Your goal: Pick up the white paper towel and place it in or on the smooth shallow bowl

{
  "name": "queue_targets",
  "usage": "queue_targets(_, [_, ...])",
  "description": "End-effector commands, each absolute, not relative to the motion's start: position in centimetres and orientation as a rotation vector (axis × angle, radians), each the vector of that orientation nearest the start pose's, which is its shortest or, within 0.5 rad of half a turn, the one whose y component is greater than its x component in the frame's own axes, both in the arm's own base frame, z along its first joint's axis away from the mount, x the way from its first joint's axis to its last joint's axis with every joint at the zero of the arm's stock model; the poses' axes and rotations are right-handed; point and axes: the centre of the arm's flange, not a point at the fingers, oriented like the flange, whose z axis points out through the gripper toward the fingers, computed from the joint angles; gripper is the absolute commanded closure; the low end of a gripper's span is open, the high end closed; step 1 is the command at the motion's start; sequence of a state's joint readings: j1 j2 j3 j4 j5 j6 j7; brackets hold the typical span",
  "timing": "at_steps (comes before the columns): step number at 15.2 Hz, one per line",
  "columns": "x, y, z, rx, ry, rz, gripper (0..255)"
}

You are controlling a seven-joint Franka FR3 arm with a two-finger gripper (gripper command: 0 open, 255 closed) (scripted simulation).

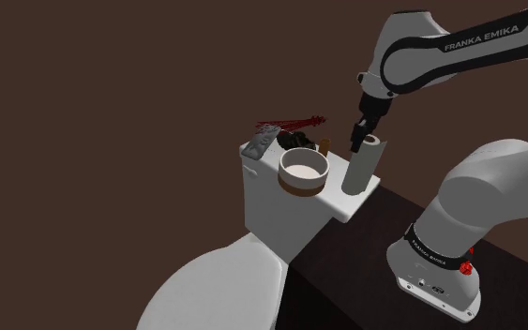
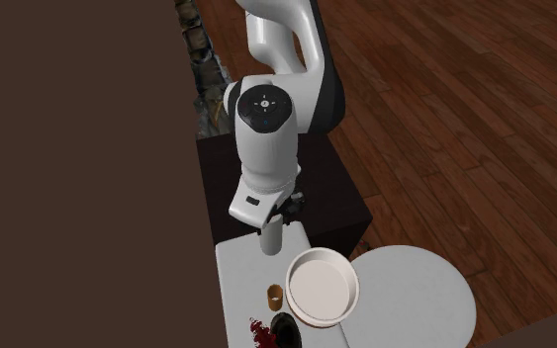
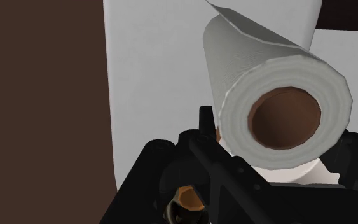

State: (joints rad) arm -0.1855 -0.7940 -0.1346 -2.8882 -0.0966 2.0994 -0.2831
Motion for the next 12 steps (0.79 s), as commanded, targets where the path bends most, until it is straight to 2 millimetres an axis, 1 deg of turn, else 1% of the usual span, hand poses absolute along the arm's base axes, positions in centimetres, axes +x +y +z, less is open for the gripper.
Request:
queue_targets(1, [28.1, -9.1, 39.0, -3.129, -0.081, -0.010, 255])
queue_targets(12, [28.1, -9.1, 44.8, -3.129, -0.081, -0.010, 255])
